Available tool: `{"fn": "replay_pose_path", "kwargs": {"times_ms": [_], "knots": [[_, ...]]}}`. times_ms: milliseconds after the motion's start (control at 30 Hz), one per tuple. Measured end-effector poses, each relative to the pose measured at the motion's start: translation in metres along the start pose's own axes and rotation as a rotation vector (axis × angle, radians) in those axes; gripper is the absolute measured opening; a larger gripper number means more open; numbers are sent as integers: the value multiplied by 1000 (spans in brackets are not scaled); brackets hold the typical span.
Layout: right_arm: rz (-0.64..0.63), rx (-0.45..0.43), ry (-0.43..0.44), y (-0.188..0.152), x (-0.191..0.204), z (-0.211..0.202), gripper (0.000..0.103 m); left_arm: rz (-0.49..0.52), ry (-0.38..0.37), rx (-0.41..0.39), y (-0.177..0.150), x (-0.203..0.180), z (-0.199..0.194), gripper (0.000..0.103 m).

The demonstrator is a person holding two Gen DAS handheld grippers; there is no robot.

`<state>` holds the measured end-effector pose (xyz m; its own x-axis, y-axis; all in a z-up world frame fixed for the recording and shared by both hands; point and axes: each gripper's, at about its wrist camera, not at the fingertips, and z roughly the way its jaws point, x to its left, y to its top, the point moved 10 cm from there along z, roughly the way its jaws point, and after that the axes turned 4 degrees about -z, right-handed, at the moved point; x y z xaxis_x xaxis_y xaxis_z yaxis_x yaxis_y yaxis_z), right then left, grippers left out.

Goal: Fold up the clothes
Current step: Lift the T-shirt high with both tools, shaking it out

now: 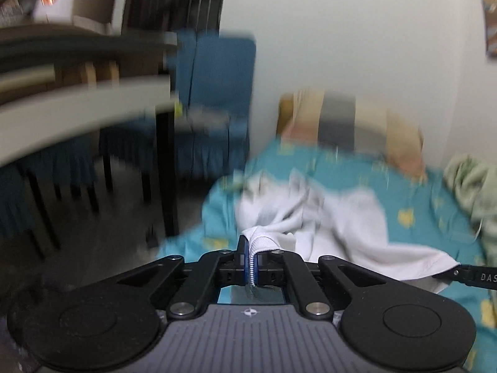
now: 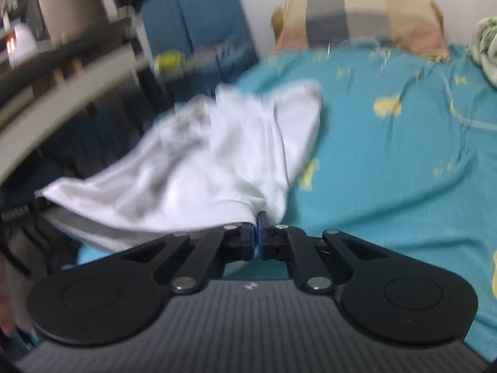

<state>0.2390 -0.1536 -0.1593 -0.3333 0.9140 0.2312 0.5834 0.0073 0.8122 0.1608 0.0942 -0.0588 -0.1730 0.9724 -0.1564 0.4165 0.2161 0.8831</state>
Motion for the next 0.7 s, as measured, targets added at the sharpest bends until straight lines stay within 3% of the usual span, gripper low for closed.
{"fn": "replay_pose_path", "kwargs": {"times_ms": [167,300,500,700], "knots": [[19,-168,-28,64,20,-67,5,-67,-84,-160,58,-6,-45,3],[-3,-317,-42,132,45,-140,5,-98,-159,-279,133,-19,-101,2],[-64,-521,-105,224,85,-265,5,-73,-260,-468,253,-50,-217,2],[-121,-707,-121,274,133,-395,5,17,-283,-657,327,-79,-349,2]]}}
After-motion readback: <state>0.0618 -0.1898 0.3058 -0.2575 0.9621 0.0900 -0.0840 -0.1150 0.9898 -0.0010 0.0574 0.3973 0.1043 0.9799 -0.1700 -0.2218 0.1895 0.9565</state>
